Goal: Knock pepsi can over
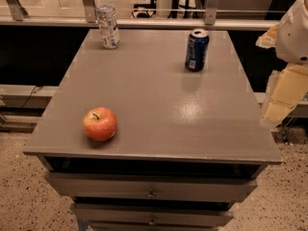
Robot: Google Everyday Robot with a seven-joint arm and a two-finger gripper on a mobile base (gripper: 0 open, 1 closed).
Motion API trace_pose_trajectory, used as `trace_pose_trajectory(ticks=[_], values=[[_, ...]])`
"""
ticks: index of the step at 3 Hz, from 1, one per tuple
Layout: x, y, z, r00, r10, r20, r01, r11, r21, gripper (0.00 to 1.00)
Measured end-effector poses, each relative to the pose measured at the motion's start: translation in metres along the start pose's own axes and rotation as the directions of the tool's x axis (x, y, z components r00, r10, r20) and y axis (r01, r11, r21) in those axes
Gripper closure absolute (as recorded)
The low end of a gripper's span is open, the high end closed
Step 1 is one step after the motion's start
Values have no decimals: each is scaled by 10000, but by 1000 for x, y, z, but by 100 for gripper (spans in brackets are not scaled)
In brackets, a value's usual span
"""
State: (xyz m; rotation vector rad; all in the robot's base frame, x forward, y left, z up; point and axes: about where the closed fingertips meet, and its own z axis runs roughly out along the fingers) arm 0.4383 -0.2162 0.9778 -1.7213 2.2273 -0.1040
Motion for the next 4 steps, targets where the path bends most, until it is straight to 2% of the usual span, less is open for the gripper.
trace_pose_trajectory(ticks=[1, 2, 3, 4], values=[[0, 0, 0, 10000, 0, 1, 0, 10000, 2, 0], [-1, -28, 24, 9977, 129, 663, -146, 9996, 252, 0], [-3, -76, 67, 9861, 545, 1572, -616, 9973, 404, 0], [-10, -122, 108, 9439, 1269, 3050, -1434, 9891, 323, 0]])
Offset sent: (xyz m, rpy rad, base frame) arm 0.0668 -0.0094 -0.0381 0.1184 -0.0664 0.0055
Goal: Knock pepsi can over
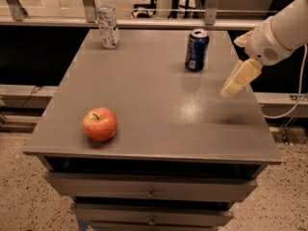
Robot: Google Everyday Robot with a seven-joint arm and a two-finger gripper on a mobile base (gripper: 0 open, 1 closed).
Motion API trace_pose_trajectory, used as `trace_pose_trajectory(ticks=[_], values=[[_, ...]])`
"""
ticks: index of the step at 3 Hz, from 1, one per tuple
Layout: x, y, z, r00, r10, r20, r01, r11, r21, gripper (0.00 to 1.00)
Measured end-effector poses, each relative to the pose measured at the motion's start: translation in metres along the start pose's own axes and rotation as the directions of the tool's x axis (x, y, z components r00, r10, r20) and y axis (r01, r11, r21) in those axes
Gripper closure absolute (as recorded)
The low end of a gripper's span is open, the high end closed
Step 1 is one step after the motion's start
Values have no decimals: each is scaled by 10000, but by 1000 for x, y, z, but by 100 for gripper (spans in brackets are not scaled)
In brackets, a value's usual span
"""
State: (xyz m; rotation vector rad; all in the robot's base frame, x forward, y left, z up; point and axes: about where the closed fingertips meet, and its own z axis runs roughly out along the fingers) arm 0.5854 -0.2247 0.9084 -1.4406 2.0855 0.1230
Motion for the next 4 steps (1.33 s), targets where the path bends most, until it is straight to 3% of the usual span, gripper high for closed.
trace_pose_trajectory(ticks=[1, 2, 4], values=[[-14, -37, 46, 9815, 872, 1707, -853, 9962, -186, 0], [-31, -64, 80, 9326, 1616, 3228, -1505, 9868, -590, 0], [-63, -92, 105, 8007, 2412, 5483, -1858, 9702, -1555, 0]])
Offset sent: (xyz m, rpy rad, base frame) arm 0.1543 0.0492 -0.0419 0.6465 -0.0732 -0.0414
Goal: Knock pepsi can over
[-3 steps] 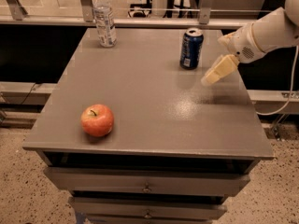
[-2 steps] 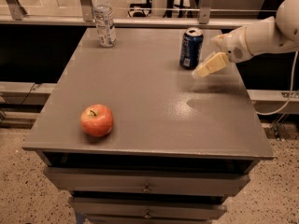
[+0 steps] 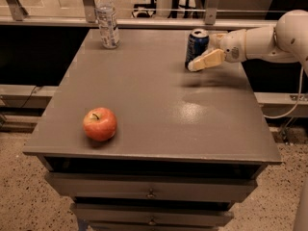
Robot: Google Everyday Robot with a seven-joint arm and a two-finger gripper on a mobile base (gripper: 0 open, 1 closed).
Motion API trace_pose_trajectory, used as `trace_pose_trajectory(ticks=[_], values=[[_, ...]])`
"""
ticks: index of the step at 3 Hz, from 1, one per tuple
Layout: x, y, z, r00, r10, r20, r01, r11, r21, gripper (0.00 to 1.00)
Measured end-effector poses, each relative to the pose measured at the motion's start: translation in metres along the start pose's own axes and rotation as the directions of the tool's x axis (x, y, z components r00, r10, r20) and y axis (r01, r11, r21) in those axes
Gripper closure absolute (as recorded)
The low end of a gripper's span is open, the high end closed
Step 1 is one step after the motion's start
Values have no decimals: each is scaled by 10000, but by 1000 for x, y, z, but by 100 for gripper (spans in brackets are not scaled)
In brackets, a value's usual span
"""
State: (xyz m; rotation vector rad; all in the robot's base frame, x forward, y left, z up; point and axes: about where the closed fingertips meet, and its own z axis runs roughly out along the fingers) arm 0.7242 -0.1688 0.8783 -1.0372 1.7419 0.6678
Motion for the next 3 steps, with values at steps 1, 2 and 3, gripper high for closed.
trace_pose_trajectory(ticks=[1, 2, 3], values=[[-16, 12, 3, 9951, 127, 977, -73, 9984, -557, 0], [-30, 37, 3, 9860, 354, 1631, -138, 9912, -1316, 0], [-35, 72, 6, 9789, 697, 1922, -257, 9747, -2222, 0]])
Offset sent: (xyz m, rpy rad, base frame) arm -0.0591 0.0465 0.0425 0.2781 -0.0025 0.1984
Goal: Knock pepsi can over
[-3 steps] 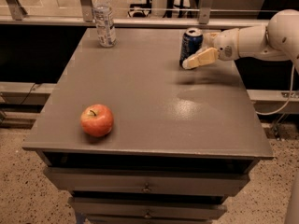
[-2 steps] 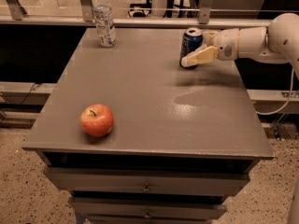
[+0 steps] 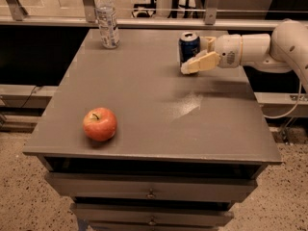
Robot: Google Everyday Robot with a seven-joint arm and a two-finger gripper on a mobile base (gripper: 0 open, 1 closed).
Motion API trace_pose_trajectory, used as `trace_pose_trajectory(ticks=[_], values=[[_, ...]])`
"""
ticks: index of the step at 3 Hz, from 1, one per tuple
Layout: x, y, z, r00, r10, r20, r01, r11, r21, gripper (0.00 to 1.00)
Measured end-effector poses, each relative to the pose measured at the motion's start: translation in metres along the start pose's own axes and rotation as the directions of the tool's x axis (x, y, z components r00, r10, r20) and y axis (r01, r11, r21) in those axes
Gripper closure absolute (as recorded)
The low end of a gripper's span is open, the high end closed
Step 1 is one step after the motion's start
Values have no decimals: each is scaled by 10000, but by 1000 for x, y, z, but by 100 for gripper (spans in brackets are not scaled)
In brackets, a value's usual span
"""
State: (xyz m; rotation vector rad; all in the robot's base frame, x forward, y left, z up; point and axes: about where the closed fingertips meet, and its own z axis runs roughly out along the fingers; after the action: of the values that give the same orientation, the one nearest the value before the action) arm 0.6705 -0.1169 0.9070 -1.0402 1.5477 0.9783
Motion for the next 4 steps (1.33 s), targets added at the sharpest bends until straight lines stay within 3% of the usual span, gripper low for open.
trace_pose_trajectory(ticks=[1, 2, 4], values=[[0, 40, 11, 9994, 273, 216, -250, 9946, -1010, 0], [-1, 65, 14, 9988, 320, 367, -258, 9870, -1588, 0], [-20, 93, 11, 9974, -171, 699, 325, 9739, -2248, 0]])
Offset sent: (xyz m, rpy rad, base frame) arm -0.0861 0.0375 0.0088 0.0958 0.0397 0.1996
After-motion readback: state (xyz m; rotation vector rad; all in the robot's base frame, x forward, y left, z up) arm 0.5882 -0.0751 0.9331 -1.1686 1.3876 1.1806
